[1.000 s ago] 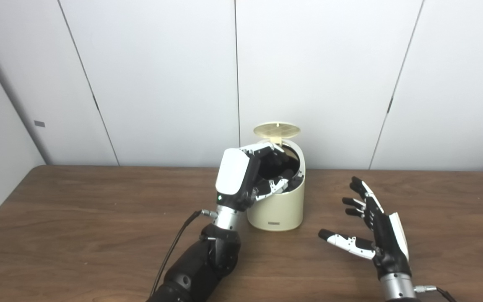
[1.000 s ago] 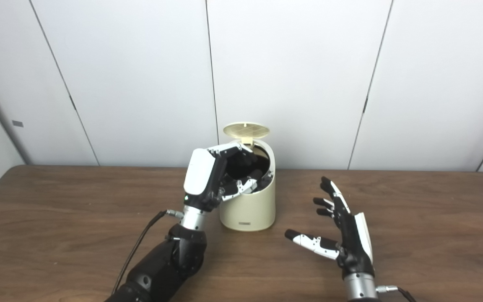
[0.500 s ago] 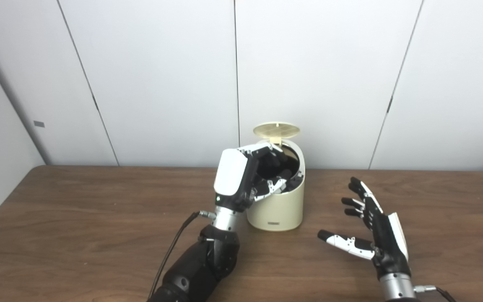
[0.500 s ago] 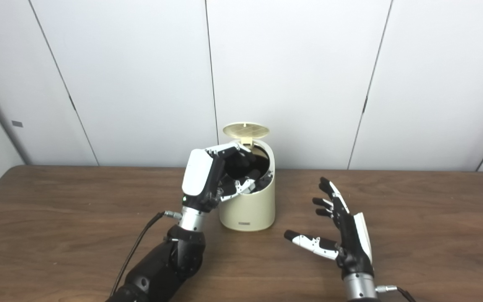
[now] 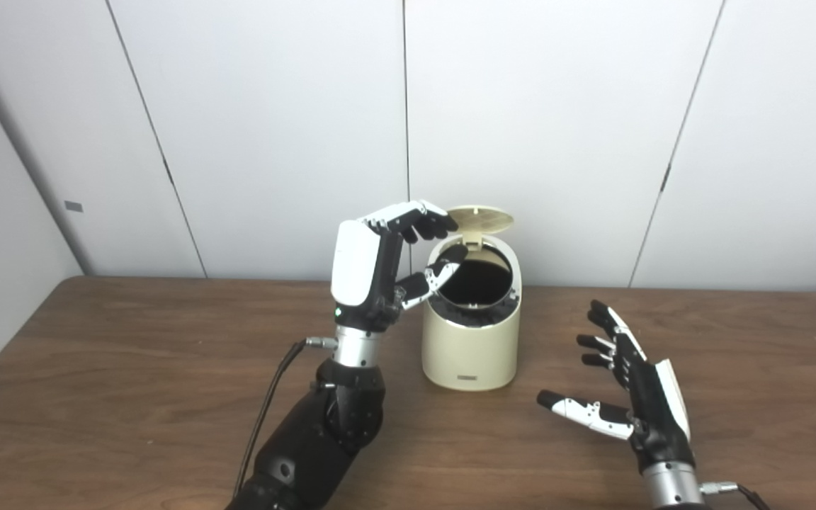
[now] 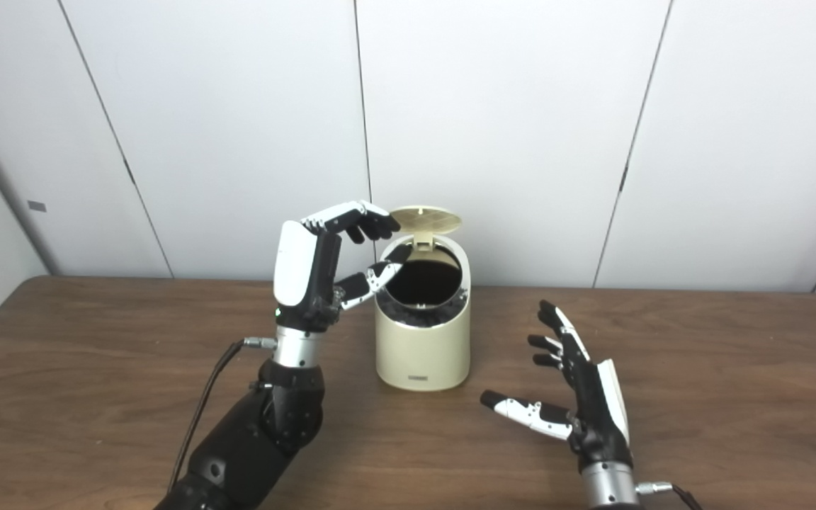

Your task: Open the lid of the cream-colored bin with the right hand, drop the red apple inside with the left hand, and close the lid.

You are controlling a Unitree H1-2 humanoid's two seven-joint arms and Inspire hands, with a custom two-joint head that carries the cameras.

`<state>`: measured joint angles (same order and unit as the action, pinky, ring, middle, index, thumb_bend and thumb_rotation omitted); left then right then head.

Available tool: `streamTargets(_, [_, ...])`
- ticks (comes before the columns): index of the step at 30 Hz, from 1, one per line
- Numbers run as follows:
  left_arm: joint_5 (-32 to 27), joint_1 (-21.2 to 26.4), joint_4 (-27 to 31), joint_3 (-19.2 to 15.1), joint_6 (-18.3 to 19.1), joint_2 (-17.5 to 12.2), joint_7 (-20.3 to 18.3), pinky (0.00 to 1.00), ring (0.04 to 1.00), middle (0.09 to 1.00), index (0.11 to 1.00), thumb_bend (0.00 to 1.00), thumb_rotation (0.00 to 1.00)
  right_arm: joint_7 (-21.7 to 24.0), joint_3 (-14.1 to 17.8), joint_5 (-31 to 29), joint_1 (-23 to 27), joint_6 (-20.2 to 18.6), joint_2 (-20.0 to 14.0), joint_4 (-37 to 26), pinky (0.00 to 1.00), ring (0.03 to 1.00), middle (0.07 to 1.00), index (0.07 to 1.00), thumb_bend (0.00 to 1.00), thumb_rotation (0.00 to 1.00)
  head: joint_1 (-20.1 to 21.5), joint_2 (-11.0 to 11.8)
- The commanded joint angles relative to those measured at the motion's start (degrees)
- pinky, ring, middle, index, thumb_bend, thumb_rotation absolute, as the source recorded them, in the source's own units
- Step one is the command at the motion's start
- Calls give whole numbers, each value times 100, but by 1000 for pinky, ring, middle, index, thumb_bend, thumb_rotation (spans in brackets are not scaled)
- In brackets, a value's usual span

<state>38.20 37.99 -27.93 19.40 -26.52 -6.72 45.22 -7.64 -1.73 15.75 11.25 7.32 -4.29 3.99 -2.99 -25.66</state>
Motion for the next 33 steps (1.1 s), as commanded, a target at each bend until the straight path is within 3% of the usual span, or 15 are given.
streamTargets(1, [-7,145,225,-70,-38,-23,-16,366,457,477,498,523,0,-12,20,-32,182,146,-17,-132,707,793,897,899,805,185,-4,-1])
streamTargets(9, [-162,-267,991,-398,-31,-155,-524,364,463,475,500,523,0,-23,42,-21,192,143,-39,-141,701,788,897,901,801,179,-25,-11])
streamTargets(14, [-1044,-766,1690,-763,181,-235,-1600,369,477,481,497,522,0,-13,74,-65,206,211,-85,-103,700,784,896,904,799,182,-56,-9])
streamTargets(17, [-1853,-1122,2098,-928,267,-398,-2374,438,564,504,491,520,0,-13,97,-84,224,273,-144,-13,712,790,899,908,802,206,-100,-16])
streamTargets(19, [-2346,-1359,2301,-1063,343,-526,-2788,515,638,659,496,517,41,-14,106,-103,231,295,-166,31,720,792,900,909,799,207,-112,-14])
streamTargets(20, [-2530,-1459,2374,-1144,382,-570,-2961,566,681,715,631,660,21,-21,108,-104,232,293,-170,39,724,793,901,909,796,204,-115,-12])
streamTargets(22, [-2757,-1605,2465,-1293,428,-623,-3220,622,728,766,721,731,23,-29,108,-87,231,258,-169,13,716,786,897,907,795,208,-114,-15])
streamTargets(26, [-3083,-1865,2499,-1569,490,-693,-3589,686,783,817,787,749,51,-31,136,-131,241,302,-193,81,727,799,902,911,798,222,-139,-35])
streamTargets(29, [-3197,-2046,2393,-1747,543,-676,-3747,688,789,824,807,762,103,-18,142,-157,245,305,-205,90,724,802,905,912,810,252,-149,-40])
streamTargets(33, [-3336,-2185,2148,-1856,568,-611,-3948,676,788,840,838,762,138,11,117,-138,239,262,-226,69,714,790,897,907,801,219,-160,-40])
